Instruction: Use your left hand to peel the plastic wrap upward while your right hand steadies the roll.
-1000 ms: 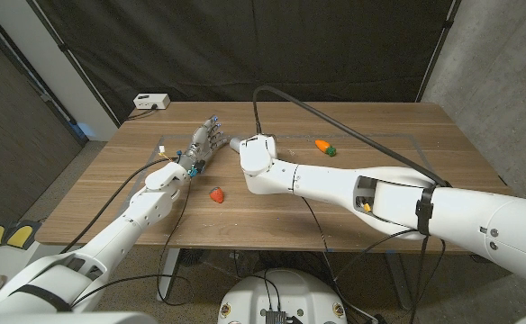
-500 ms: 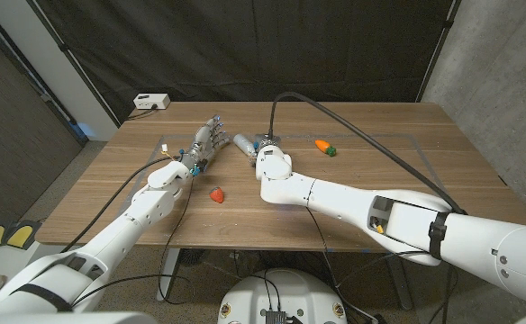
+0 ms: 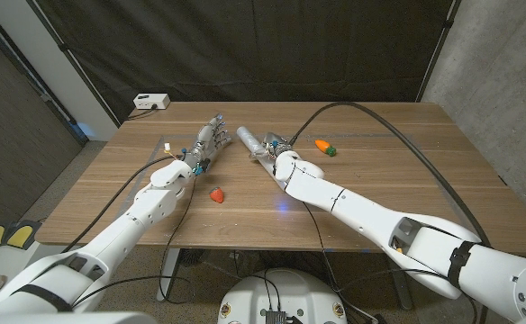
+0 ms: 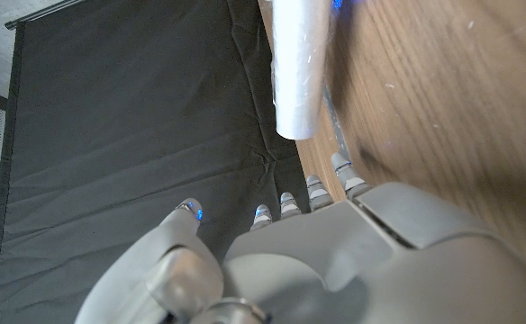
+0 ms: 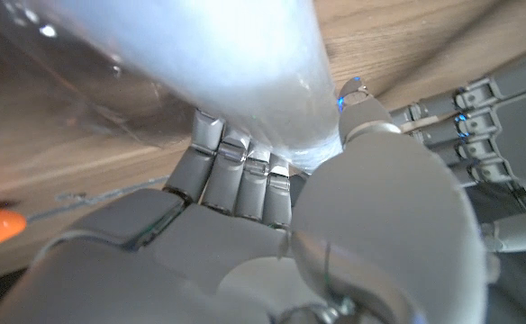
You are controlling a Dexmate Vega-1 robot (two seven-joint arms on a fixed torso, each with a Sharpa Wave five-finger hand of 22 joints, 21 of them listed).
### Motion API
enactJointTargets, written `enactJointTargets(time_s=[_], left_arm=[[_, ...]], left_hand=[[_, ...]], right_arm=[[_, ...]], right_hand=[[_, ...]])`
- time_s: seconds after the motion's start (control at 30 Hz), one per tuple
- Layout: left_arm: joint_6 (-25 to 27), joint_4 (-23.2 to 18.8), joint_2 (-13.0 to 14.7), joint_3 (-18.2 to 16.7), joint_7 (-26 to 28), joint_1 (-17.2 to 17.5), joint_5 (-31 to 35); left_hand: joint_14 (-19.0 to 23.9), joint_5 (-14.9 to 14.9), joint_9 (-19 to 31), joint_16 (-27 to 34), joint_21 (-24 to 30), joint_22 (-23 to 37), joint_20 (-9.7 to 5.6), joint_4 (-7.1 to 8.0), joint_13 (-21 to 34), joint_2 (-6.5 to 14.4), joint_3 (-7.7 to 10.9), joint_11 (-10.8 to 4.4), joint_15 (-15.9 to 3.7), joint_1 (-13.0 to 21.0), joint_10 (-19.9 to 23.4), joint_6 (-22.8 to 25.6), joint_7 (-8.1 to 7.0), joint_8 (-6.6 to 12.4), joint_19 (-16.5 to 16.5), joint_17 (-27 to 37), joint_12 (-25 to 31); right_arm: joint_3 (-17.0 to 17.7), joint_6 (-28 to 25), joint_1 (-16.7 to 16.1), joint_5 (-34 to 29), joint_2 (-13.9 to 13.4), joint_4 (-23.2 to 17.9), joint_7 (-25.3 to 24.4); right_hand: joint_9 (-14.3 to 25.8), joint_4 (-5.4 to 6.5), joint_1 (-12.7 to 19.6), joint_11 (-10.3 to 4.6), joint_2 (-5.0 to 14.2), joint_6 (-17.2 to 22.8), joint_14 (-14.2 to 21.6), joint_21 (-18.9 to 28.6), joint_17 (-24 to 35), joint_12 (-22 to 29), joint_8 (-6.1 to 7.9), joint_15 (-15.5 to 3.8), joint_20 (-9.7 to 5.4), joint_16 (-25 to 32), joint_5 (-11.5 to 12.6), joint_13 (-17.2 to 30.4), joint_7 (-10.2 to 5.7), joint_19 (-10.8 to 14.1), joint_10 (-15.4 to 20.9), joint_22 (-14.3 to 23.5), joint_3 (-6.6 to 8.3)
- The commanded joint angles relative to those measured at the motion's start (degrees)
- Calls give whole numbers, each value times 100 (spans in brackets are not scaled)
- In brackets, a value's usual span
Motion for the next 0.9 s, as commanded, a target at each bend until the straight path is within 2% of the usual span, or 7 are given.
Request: enactJointTargets(time_s=[0.03, 0.43, 0.9], left_arm=[[1, -180, 14, 47, 132, 60, 97], [-12, -388, 40, 40, 255, 207, 107], [-46, -605, 126, -10, 367, 401, 99]], left_hand=[[6, 13, 29, -10, -26, 17, 30, -56, 27, -58, -5, 1, -36, 46, 18, -33, -36, -8, -177, 20, -10], [3, 8, 28, -17, -48, 13, 29, -127, 27, -122, -9, 1, -46, 121, 19, -54, -36, -9, -172, 12, -10], [1, 3, 27, -22, -75, 12, 30, -192, 28, -172, -11, 9, -49, 198, 20, -75, -25, -9, -169, 7, -10]], right_arm=[[833, 1241, -525, 1098, -340, -409, -175], [1069, 1821, -636, 1604, -459, -525, -83], [1483, 2447, -700, 2777, -428, -343, 656]], right_hand=[[25, 20, 988, -854, 952, 924, 1221, 53, -11, 43, -26, -1398, -760, -18, 62, 68, -881, -8, 885, 73, 297], [50, -34, 1021, -853, 903, 931, 1279, 42, -39, 68, -47, -1363, -788, 26, 71, 132, -869, 59, 921, 168, 354], [86, -57, 1044, -886, 884, 935, 1288, -41, -94, 55, -64, -1354, -793, 76, 84, 157, -875, 149, 921, 236, 399]])
